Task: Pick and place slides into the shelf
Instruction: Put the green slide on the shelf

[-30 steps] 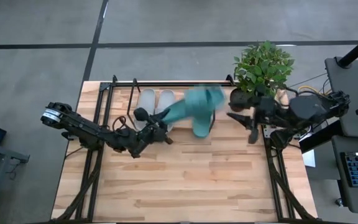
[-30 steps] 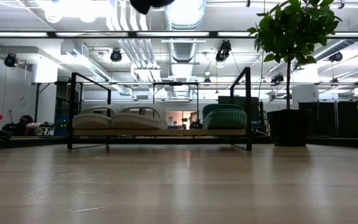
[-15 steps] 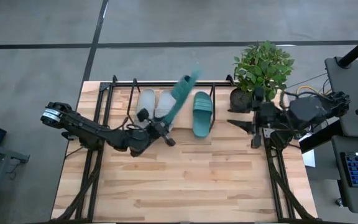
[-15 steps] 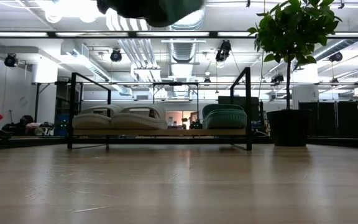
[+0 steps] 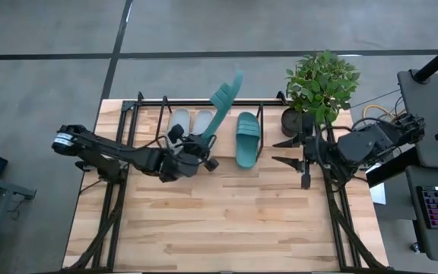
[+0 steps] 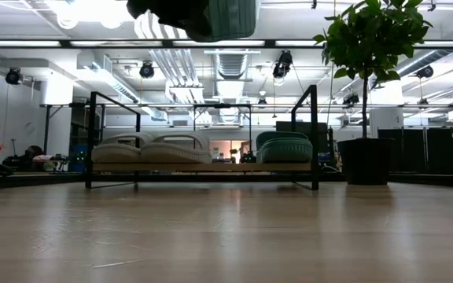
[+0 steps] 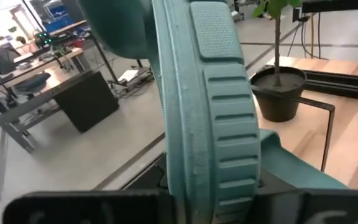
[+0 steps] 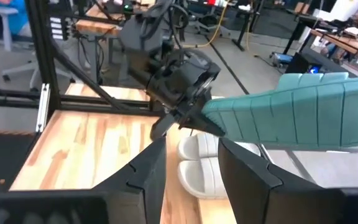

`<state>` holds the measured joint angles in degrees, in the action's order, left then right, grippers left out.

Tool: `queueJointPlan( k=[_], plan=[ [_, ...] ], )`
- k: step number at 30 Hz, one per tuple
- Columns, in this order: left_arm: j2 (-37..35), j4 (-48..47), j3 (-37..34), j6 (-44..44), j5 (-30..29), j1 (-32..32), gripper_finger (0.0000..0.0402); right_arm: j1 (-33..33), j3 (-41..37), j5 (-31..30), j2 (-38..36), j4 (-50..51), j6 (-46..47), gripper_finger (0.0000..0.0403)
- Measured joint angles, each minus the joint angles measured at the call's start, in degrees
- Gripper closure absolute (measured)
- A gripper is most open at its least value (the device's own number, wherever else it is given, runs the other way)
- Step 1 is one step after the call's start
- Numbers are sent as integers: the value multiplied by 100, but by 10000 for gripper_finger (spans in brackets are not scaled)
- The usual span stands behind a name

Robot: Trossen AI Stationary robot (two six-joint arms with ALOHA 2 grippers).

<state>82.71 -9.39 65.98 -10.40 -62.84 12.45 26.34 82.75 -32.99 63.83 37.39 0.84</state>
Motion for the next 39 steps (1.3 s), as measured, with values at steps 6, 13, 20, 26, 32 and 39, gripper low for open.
queueJointPlan(
  k=[6, 13, 20, 26, 32, 39],
  plan=[
    [617, -618, 486, -71, -344, -21, 359, -4, -6, -49, 2, 27, 106, 271],
    [1568, -3442, 1655, -1865, -341, -147, 359, -6, -8, -57, -40, 224, 111, 276],
    [2548, -6370, 3024, -3881, -49, -222, 359, -10, -8, -57, -41, 404, 122, 271],
    [3262, -7571, 3780, -4480, 801, -325, 359, -10, -8, -71, -41, 465, 168, 276],
    [3624, -7935, 3934, -4478, 1023, -379, 359, -10, -8, -115, -41, 739, 190, 282],
    [3753, -8065, 3944, -4145, 1336, -393, 359, -10, -8, -160, -41, 1025, 323, 278]
  ],
)
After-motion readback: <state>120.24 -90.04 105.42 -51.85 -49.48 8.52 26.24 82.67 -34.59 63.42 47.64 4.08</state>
